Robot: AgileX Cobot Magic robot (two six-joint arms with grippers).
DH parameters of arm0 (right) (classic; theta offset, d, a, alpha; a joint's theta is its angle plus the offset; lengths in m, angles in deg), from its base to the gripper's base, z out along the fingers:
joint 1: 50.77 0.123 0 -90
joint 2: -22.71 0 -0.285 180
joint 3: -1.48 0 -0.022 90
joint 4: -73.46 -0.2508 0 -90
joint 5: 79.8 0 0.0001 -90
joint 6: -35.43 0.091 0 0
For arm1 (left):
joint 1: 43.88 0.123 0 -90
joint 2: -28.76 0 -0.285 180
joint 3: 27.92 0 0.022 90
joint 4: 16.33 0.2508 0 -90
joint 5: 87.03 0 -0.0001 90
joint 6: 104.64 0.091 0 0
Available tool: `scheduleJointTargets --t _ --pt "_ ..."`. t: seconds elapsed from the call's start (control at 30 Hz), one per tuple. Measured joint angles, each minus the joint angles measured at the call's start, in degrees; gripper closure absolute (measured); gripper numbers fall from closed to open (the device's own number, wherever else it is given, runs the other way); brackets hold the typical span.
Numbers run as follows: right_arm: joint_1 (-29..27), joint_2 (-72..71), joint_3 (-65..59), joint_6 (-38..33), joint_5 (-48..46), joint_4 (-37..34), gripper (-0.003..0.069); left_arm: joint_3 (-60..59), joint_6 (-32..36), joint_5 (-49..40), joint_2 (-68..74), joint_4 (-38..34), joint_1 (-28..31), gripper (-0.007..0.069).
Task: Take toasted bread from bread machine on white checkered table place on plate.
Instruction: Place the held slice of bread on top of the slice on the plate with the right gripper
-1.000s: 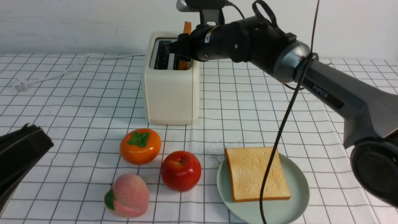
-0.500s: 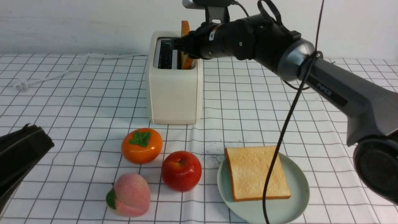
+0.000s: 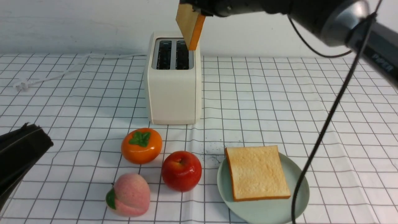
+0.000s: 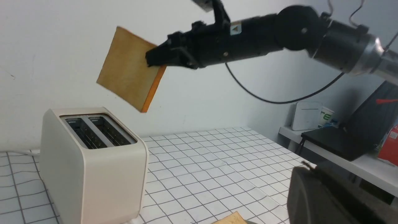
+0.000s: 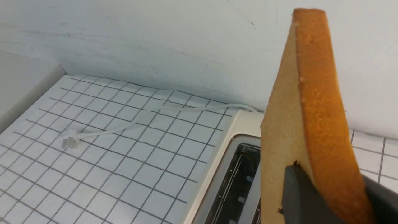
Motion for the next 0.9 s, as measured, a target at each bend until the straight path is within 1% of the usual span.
scheduleJointTargets --t 0.03,0.1,0.23,0.33,0.37,0.4,0.47,0.5,0.57,0.73,0.9 --pt "0.0 -0.6 0.0 -0.8 -0.7 -0.2 0.0543 0.0 0.0 0.0 0.0 0.0 0.0 0.0637" --pt "0.0 -4.1 0.0 -5.4 -5.5 -3.7 0.0543 0.0 0.0 0.0 0.0 0.0 0.0 0.0637" --pt "0.1 -10.9 0.0 -15.0 -17.7 -9.0 0.0543 0.0 0.0 -0.6 0.0 0.0 0.0 0.0637" --pt "-0.3 -14.8 0.0 -17.7 -25.4 -10.3 0.0543 0.0 0.0 -2.5 0.0 0.0 0.0 0.0637" --pt "-0.4 -15.1 0.0 -17.8 -26.0 -10.4 0.0543 0.0 0.0 -2.7 0.0 0.0 0.0 0.0637" --pt "-0.9 -16.9 0.0 -17.9 -29.9 -10.6 0.0543 0.0 0.0 -4.2 0.0 0.0 0.0 0.0637" --pt "-1.6 -18.6 -0.1 -17.9 -33.5 -10.8 0.0543 0.0 0.0 -5.7 0.0 0.0 0.0 0.0637" --pt "-2.4 -20.7 -0.7 -17.9 -36.8 -11.3 0.0543 0.0 0.0 -7.3 0.0 0.0 0.0 0.0637" --pt "-3.1 -24.0 -2.5 -18.0 -39.2 -12.0 0.0543 0.0 0.0 -8.9 0.0 0.1 0.0 0.0637" --pt "-3.1 -30.7 -8.9 -17.8 -39.7 -11.9 0.0543 0.0 0.0 -11.2 0.0 0.2 0.0 0.0637" --pt "-3.1 -43.5 -26.2 -13.8 -39.7 -6.7 0.0543 0.0 0.0 -12.4 0.0 0.2 0.0 0.0637"
